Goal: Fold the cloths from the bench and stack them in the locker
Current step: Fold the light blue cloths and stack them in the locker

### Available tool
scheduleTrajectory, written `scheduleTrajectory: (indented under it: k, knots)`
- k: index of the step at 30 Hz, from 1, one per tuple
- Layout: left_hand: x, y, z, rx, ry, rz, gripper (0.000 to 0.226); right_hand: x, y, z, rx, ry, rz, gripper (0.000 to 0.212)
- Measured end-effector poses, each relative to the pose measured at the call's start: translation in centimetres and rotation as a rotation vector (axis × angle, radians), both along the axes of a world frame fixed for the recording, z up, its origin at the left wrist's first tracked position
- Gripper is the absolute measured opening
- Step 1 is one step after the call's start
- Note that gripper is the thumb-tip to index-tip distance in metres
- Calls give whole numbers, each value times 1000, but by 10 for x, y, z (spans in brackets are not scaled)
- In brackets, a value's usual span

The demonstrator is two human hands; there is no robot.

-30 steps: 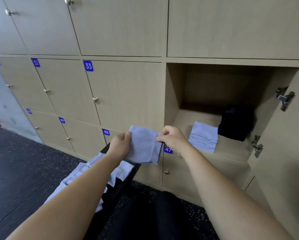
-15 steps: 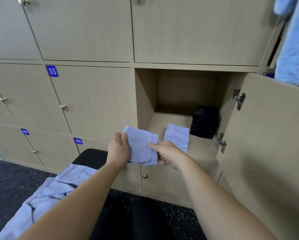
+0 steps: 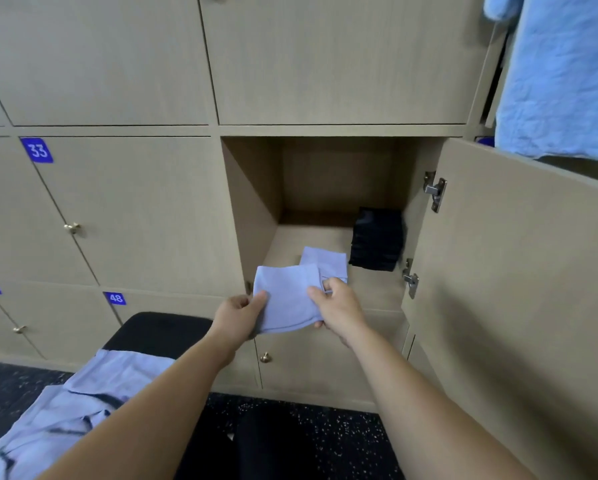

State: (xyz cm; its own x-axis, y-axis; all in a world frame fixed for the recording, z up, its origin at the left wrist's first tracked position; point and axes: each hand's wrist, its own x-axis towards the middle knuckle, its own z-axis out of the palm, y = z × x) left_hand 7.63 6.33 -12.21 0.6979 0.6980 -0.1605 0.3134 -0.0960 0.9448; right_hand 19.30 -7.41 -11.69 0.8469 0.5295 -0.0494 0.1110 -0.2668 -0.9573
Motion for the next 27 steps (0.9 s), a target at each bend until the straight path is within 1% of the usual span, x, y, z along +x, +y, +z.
scheduleTrajectory:
  k: [2,3,4,6,9,15,16,19,20,23,27]
  knots:
    - [9,0,-9,-102,-19,-29,22,9,-4,-8,14,-2,-61,18]
    - [14,0,-12,-122,-18,-42,15,14,-5,-12,11,-7,-84,21]
    - [19,-1,-15,-117,-11,-49,13,20,-6,-17,3,-20,-99,23]
    - [32,-1,-19,-38,9,-46,17,32,-5,-24,-21,-47,-108,24]
    - [54,2,-21,63,40,-19,33,55,-4,-33,-49,-58,-130,24]
    - [110,18,-22,199,78,-16,42,104,9,-41,-116,-132,-207,27]
    - [120,23,-22,204,71,-9,40,113,13,-41,-124,-139,-216,27]
    - [152,37,-19,195,14,-23,15,145,25,-38,-136,-162,-247,28]
    - [163,42,-20,190,1,-21,11,155,29,-37,-137,-173,-257,28]
    - [191,58,-25,171,-26,-13,8,183,43,-38,-138,-201,-288,27]
    - [216,72,-36,171,-37,-20,6,207,56,-45,-161,-180,-286,23]
